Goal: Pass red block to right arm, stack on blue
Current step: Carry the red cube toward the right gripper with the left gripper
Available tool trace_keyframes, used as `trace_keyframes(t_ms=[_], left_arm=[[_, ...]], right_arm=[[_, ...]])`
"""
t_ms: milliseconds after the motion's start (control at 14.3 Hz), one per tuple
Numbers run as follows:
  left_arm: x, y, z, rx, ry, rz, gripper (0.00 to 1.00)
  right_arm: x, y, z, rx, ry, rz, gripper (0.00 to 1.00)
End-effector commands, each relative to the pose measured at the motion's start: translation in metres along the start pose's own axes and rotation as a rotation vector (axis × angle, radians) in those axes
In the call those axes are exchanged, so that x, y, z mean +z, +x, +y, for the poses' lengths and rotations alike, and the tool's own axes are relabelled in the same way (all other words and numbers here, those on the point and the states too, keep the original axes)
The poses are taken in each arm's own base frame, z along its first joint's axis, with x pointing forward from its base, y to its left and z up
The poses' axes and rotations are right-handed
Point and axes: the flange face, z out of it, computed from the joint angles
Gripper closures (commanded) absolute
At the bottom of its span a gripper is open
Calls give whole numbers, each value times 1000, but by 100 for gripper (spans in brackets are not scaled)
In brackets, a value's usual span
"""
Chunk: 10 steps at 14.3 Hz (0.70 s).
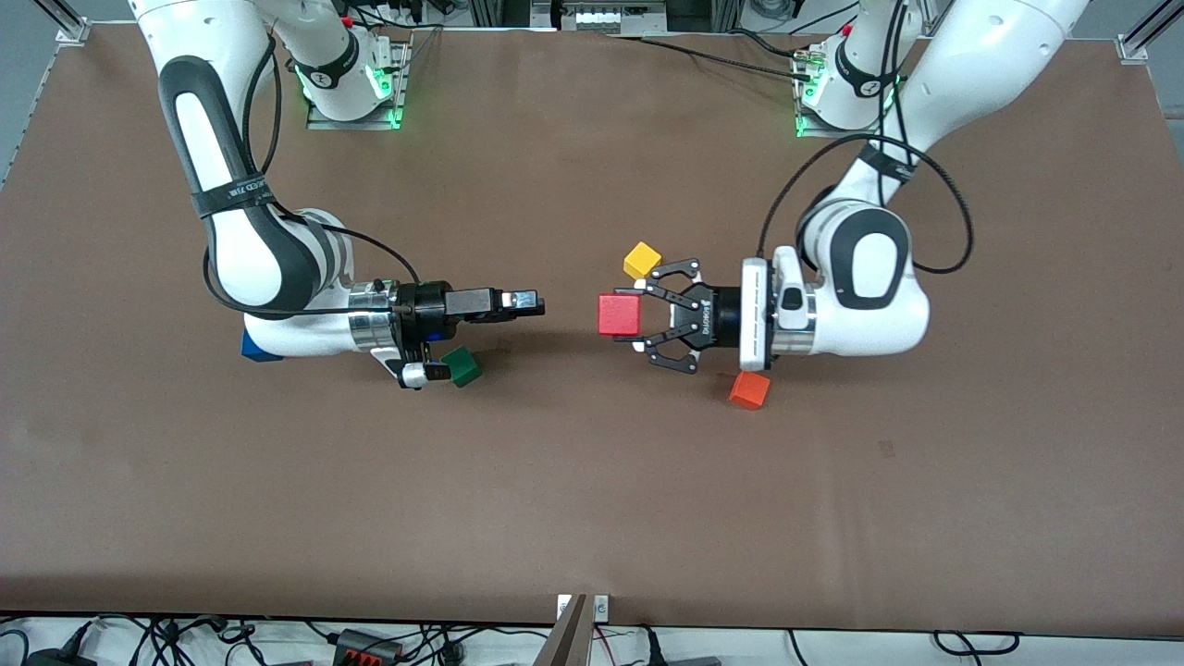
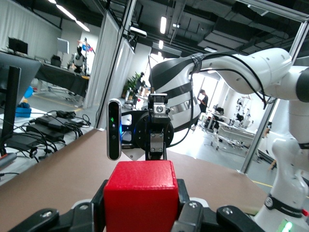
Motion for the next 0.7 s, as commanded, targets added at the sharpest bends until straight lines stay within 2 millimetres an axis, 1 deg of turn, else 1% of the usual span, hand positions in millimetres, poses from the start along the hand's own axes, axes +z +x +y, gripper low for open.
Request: trace_keyframes(t_ms=[0, 70, 209, 349, 419, 558, 628], left_arm=[[18, -3, 9, 47, 58, 67, 99], [22, -3, 11, 50, 56, 74, 99], [26, -6, 14, 46, 52, 72, 99], [36, -9, 19, 46, 55, 61, 99], [39, -10, 21, 45, 51, 60, 99], [44, -18, 22, 52, 46, 57, 99], [50, -25, 23, 59, 40, 54, 99]], right_arm=[[3, -2, 4, 2, 20, 4, 0], [3, -1, 8, 7, 18, 3, 0], [12, -3, 12, 12, 14, -6, 0], [16, -3, 9, 13, 7, 2, 0], [21, -4, 8, 10, 6, -4, 0], [23, -3, 6, 8, 8, 10, 0], [26, -2, 2, 3, 11, 18, 0]])
